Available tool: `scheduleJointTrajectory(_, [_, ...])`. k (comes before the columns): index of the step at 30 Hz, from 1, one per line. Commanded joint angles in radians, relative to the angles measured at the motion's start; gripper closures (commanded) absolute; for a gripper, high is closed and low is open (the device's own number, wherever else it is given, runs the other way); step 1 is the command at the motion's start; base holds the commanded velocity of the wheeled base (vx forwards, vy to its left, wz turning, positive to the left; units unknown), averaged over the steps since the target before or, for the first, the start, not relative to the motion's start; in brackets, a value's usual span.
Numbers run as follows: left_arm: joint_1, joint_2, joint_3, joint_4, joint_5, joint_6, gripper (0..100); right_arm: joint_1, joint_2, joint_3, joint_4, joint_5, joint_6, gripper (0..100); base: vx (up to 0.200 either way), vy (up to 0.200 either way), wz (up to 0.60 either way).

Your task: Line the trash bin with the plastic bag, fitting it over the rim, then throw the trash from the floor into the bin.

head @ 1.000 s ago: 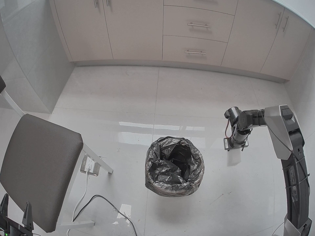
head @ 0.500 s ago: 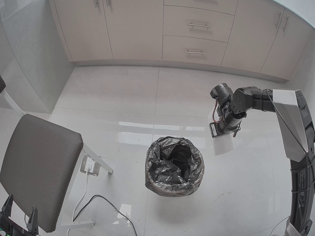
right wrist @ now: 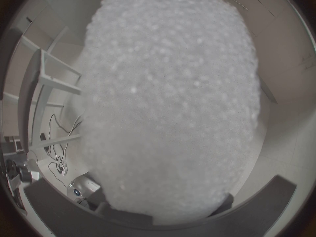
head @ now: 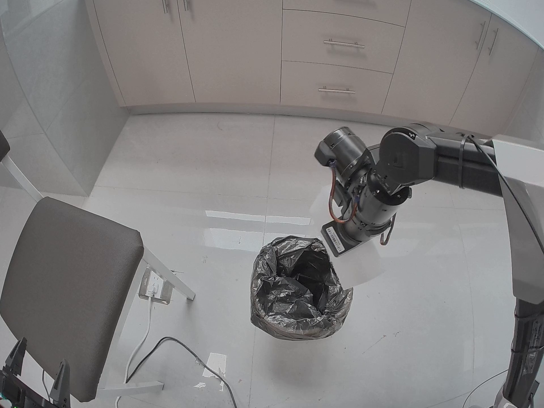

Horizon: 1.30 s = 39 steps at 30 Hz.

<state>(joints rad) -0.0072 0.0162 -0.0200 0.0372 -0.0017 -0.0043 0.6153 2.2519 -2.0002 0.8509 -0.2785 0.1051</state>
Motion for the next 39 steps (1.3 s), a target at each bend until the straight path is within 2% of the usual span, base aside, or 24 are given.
scheduleJointTrajectory(1, [0.003, -0.009, 0.008, -0.008, -0.006, 0.001, 0, 0.060, 0.017, 0.000, 0.004, -0.002, 0.001, 100, 0.000, 0.000, 0.00])
scheduleJointTrajectory(9, [0.004, -0.012, 0.009, -0.013, 0.000, -0.020, 0, 0.063, 0.078, 0.000, 0.002, -0.007, 0.010, 100, 0.000, 0.000, 0.00])
scheduleJointTrajectory(16, [0.004, -0.013, 0.012, -0.014, 0.000, 0.000, 0, 0.075, 0.143, 0.000, -0.012, -0.007, 0.024, 100, 0.000, 0.000, 0.00])
scheduleJointTrajectory(19, [0.004, -0.013, 0.012, -0.014, 0.000, 0.000, 0, 0.081, 0.169, 0.000, -0.075, -0.011, 0.034, 100, 0.000, 0.000, 0.00])
scheduleJointTrajectory(23, [0.004, -0.013, 0.012, -0.014, 0.000, 0.000, 0, 0.100, 0.195, 0.000, -0.168, -0.065, 0.039, 100, 0.000, 0.000, 0.00])
scheduleJointTrajectory(28, [0.004, -0.013, 0.012, -0.014, 0.000, 0.000, 0, 0.106, 0.206, 0.000, -0.181, -0.096, 0.027, 100, 0.000, 0.000, 0.00])
scheduleJointTrajectory(32, [0.004, -0.013, 0.012, -0.014, 0.000, 0.000, 0, 0.104, 0.213, 0.000, -0.233, -0.100, -0.010, 100, 0.000, 0.000, 0.00])
scheduleJointTrajectory(39, [0.004, -0.013, 0.012, -0.014, 0.000, 0.000, 0, 0.106, 0.221, 0.000, -0.269, -0.105, -0.016, 100, 0.000, 0.000, 0.00])
